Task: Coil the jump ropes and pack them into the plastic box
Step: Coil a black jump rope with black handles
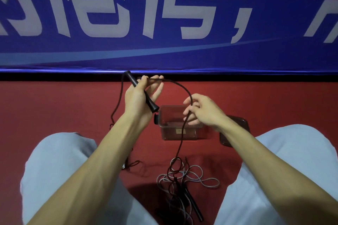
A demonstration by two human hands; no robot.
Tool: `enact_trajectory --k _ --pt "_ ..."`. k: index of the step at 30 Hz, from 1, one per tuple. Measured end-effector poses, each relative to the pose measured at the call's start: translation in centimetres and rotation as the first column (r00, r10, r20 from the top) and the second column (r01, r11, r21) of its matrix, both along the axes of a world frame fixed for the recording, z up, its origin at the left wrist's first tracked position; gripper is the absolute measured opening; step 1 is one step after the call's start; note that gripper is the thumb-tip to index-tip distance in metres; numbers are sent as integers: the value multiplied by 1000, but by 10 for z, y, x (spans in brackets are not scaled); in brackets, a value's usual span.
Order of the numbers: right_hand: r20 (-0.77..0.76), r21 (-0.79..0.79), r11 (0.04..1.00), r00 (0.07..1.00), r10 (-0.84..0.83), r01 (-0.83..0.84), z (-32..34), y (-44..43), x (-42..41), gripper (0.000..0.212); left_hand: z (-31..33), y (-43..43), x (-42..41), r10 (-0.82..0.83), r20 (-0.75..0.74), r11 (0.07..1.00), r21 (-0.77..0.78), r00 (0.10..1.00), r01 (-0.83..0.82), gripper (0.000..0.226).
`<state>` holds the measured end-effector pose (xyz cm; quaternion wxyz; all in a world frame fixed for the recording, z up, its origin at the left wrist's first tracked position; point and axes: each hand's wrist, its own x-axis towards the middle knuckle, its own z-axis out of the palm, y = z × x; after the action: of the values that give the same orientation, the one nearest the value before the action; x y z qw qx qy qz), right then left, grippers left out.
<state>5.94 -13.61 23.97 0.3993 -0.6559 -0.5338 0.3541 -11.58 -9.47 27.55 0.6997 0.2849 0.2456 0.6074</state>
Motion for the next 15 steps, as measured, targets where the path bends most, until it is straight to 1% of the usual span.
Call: enact_trajectory --k 2,4,6,8,10,12,13,15 --pt "-97 62 997 995 -39 45 4 0 0 26 -3 -3 4 25 -207 999 27 978 -19 19" --pt "-208 129 988 977 -52 80 11 -1 2 23 -8 -6 7 11 -390 1000 25 921 -1 21" --pt "-324 185 977 945 -45 110 18 -3 4 22 -13 -7 10 -36 -534 998 28 845 61 18" --pt "-439 236 961 898 -25 142 27 -4 6 22 -17 -9 13 -94 -645 987 40 758 157 12" --pt "-563 268 947 826 7 175 34 -5 10 23 -20 -12 17 -141 -728 963 56 671 264 11" --pt "-668 275 939 743 33 205 40 -6 13 23 -22 -16 20 -193 -779 927 55 597 371 15" --pt "-713 274 936 700 44 221 42 -7 14 23 -22 -17 20 -223 -781 910 47 584 411 16" --pt "-790 273 927 610 64 256 44 -8 15 23 -20 -19 20 -288 -745 892 20 602 452 16"
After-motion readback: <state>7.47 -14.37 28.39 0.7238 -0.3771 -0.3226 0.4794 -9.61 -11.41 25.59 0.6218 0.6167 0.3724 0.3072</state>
